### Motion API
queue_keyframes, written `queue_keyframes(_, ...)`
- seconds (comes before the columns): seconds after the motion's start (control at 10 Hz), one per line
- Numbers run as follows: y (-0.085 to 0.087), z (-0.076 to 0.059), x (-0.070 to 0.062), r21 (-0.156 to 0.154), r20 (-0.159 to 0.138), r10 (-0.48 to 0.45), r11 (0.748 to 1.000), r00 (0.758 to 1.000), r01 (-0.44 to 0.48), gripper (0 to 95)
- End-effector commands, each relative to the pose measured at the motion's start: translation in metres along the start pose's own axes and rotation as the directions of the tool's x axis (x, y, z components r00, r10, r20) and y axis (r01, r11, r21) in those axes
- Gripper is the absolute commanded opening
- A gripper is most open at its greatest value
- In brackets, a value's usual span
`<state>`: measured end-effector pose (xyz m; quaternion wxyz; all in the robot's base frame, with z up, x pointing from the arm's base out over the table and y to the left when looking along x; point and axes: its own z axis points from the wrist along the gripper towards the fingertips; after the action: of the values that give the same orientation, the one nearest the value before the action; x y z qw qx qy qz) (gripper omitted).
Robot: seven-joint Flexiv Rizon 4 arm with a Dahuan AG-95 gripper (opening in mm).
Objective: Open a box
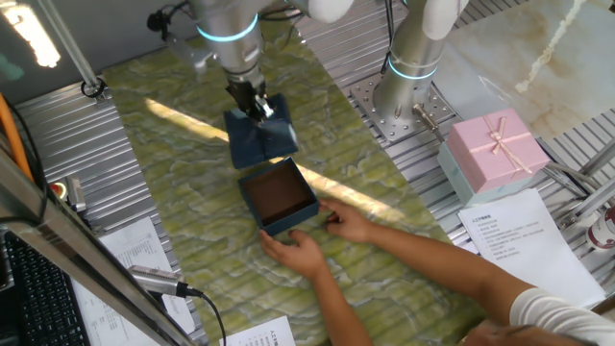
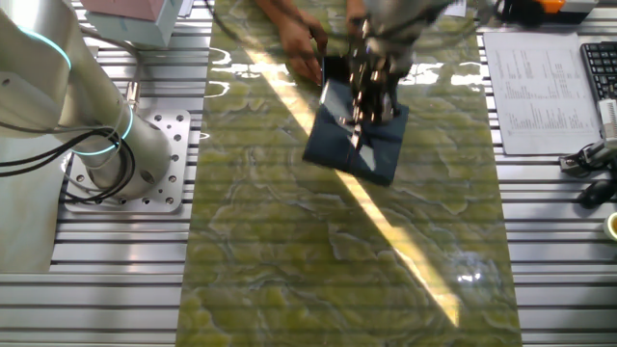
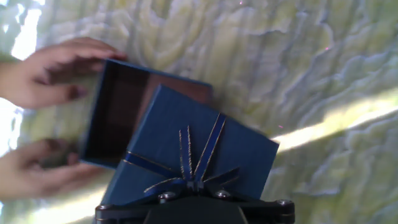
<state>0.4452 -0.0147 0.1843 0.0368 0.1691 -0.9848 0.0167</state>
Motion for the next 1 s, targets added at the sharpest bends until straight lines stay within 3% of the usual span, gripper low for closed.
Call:
queue_keyframes(0.1, -0.017, 0.011, -0.005, 0.005, 0.009, -0.043, 0.999, 0.999, 0.043, 0.0)
queue_keyframes(0.4, -0.03, 0.027, -0.01, 0.025, 0.055, -0.119, 0.993, 0.991, 0.118, 0.0)
queue_keyframes(1.0, -0.035, 0.05, -0.017, 0.061, 0.118, -0.214, 0.976, 0.97, 0.208, 0.0)
